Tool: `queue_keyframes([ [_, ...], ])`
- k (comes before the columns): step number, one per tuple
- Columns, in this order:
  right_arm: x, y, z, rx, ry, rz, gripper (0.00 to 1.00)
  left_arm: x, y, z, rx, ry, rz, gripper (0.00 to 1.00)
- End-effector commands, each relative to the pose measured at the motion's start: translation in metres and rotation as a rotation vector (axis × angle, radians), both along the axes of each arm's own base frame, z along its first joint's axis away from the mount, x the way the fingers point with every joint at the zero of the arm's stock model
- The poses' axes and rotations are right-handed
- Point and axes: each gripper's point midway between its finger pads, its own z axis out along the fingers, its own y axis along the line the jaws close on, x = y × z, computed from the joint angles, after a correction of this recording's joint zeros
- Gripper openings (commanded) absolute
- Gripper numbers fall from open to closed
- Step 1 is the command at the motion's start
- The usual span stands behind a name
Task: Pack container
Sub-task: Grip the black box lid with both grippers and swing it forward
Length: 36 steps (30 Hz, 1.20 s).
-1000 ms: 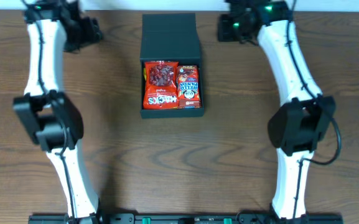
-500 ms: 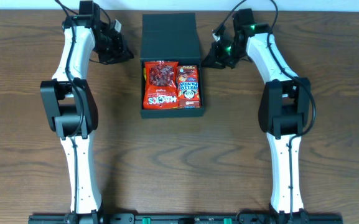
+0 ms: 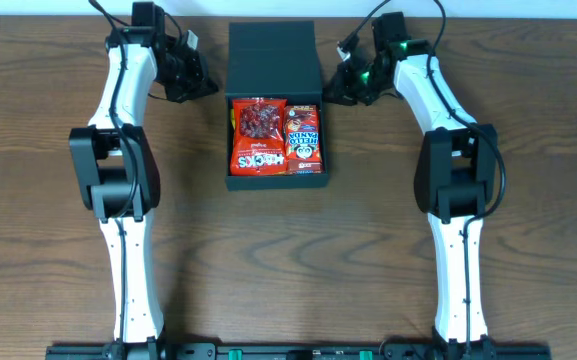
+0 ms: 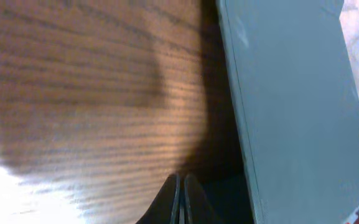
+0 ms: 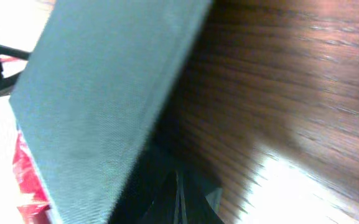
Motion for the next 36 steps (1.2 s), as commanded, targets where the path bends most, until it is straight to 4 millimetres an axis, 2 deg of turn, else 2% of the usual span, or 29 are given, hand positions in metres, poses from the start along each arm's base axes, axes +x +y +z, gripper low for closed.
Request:
queue_keyframes([
  [1, -0.005, 0.013, 0.010, 0.054, 0.010, 0.024, 0.01, -0.005, -0.015, -0.012, -0.053, 0.042, -0.007, 0.06],
  [15, -0.027, 0.029, 0.010, 0.072, 0.074, 0.073, 0.01, -0.015, -0.040, -0.013, -0.054, 0.065, -0.057, 0.06],
  [23, -0.037, 0.028, 0.008, 0.062, 0.100, 0.095, 0.01, -0.029, -0.041, -0.014, -0.056, 0.106, -0.089, 0.06],
  [32, -0.037, 0.028, 0.008, 0.061, 0.099, 0.100, 0.01, -0.044, -0.041, -0.016, -0.052, 0.153, -0.122, 0.06],
  [36, -0.038, 0.028, 0.008, 0.061, 0.101, 0.100, 0.01, -0.043, -0.041, -0.016, -0.051, 0.145, -0.126, 0.06],
])
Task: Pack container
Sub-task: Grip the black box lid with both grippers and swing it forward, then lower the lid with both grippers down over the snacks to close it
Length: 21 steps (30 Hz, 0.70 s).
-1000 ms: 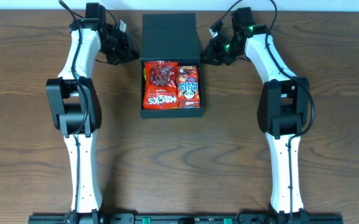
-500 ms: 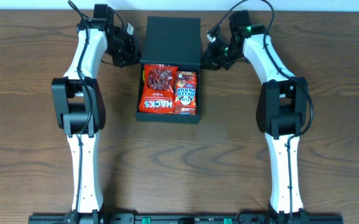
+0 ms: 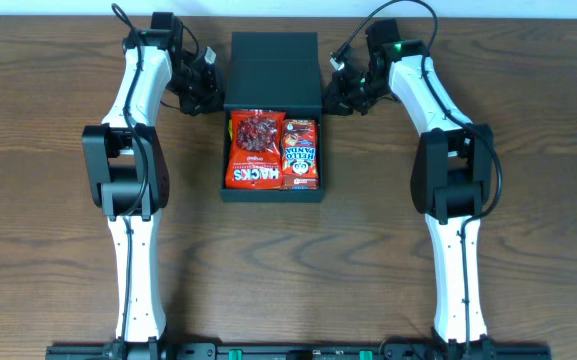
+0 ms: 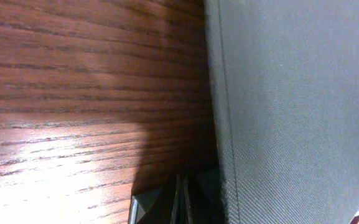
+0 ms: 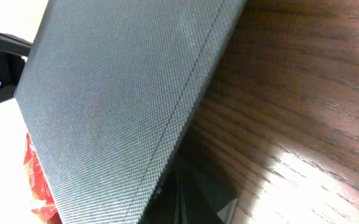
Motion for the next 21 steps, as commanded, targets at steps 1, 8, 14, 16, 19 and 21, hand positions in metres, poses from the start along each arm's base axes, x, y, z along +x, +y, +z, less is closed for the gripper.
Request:
queue_keyframes([
  [1, -0.007, 0.018, 0.010, 0.049, -0.014, 0.049, 0.01, -0.005, -0.010, -0.006, -0.026, 0.010, -0.034, 0.06],
  [8, 0.000, 0.019, 0.011, 0.056, -0.053, 0.049, 0.01, 0.009, -0.006, -0.008, 0.003, -0.054, -0.031, 0.06],
  [14, 0.012, 0.023, 0.017, 0.083, -0.106, 0.040, 0.01, 0.026, -0.008, -0.003, -0.007, -0.138, -0.029, 0.06],
  [16, 0.015, 0.025, 0.020, 0.098, -0.125, 0.044, 0.01, 0.028, -0.008, -0.003, -0.008, -0.148, -0.029, 0.06],
  [19, 0.018, 0.027, 0.023, 0.113, -0.138, 0.041, 0.01, 0.030, -0.008, -0.002, -0.009, -0.158, -0.029, 0.06],
  [21, 0.019, 0.029, 0.025, 0.130, -0.148, 0.046, 0.01, 0.031, -0.009, -0.001, -0.016, -0.161, -0.031, 0.06],
])
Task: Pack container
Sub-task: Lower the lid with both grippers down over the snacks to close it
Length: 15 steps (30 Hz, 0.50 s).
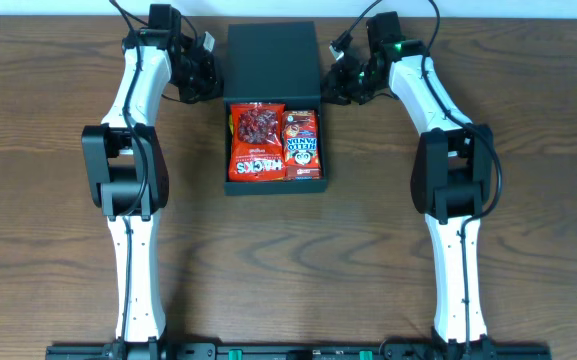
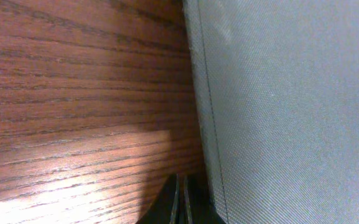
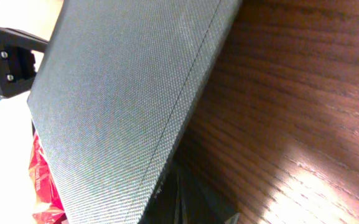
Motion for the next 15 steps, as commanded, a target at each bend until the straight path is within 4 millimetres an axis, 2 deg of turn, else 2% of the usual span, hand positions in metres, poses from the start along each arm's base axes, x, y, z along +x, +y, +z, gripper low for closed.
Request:
queue_keyframes([
  [1, -0.008, 0.025, 0.019, 0.104, -0.012, 0.062, 0.01, -0.004, -0.013, -0.006, -0.031, 0.010, -0.033, 0.06],
  [7, -0.009, 0.031, 0.029, 0.169, -0.040, 0.097, 0.02, -0.006, -0.019, 0.002, -0.092, -0.014, -0.075, 0.06],
  [15, -0.011, 0.033, 0.036, 0.212, -0.070, 0.134, 0.01, -0.002, -0.003, 0.013, -0.164, -0.040, -0.067, 0.06],
])
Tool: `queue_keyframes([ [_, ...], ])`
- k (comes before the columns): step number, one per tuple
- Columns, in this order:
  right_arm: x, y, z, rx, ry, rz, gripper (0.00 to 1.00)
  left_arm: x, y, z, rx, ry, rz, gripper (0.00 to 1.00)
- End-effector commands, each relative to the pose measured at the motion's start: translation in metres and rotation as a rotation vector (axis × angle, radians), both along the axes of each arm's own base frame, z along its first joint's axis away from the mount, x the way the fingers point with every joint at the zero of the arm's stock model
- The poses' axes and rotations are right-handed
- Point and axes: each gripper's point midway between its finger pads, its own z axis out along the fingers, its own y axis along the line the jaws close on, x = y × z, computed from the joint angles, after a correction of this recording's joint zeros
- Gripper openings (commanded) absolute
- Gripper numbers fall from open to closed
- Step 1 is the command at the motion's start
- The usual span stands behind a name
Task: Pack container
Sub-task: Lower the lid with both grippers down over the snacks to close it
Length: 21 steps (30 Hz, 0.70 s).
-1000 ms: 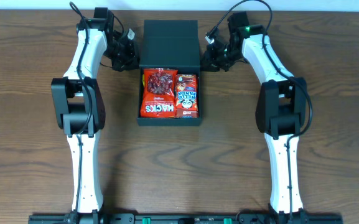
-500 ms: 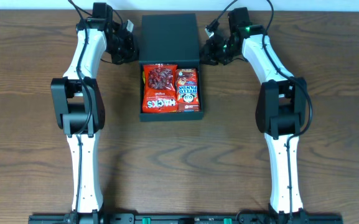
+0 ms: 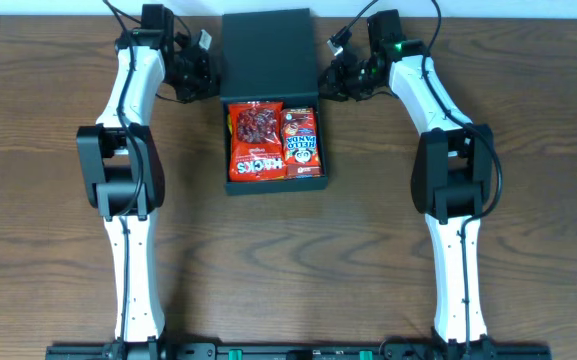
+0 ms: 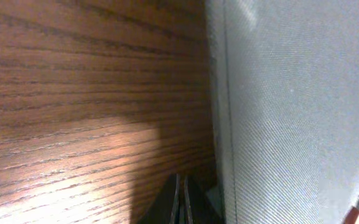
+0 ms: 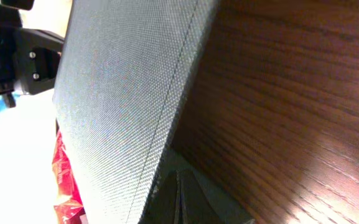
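A black box [image 3: 315, 182] holds a red Hacks bag [image 3: 255, 142] and a Hello Panda packet [image 3: 302, 143]. Its hinged black lid [image 3: 268, 55] stands raised behind the opening, tilted up toward the overhead camera. My left gripper [image 3: 206, 82] is shut against the lid's left edge. My right gripper [image 3: 328, 85] is shut against the lid's right edge. The left wrist view has the shut left gripper [image 4: 180, 208] low beside the lid [image 4: 291, 112]. In the right wrist view the shut right gripper [image 5: 178, 205] sits under the lid's [image 5: 123, 93] edge.
The brown wooden table [image 3: 368, 260] carries only the box. Its far edge meets a white wall strip [image 3: 528, 8] just behind the lid. Both arms reach inward from the sides at the back of the table.
The lid looks larger and reaches nearer the top of the overhead view, so it has tilted up further. Both grippers stay shut at its side edges, the left one slightly farther left.
At first the lid lay back behind the box with both shut grippers at its sides. Then the box sat a little nearer the front with the grippers closer in. Later it was back again, and now the lid stands higher.
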Motion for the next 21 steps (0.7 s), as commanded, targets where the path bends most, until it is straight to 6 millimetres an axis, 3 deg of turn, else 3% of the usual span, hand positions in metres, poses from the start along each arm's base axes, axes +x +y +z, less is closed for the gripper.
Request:
queue_keyframes([
  [1, -0.014, 0.023, 0.024, 0.134, -0.038, 0.107, 0.01, -0.002, -0.006, 0.005, -0.098, -0.013, -0.033, 0.06],
  [12, -0.011, 0.017, 0.045, 0.252, -0.098, 0.149, 0.01, 0.001, -0.014, 0.036, -0.285, -0.137, -0.129, 0.06],
  [21, -0.013, 0.012, 0.064, 0.366, -0.111, 0.179, 0.02, -0.004, -0.015, 0.041, -0.299, -0.114, -0.126, 0.06],
])
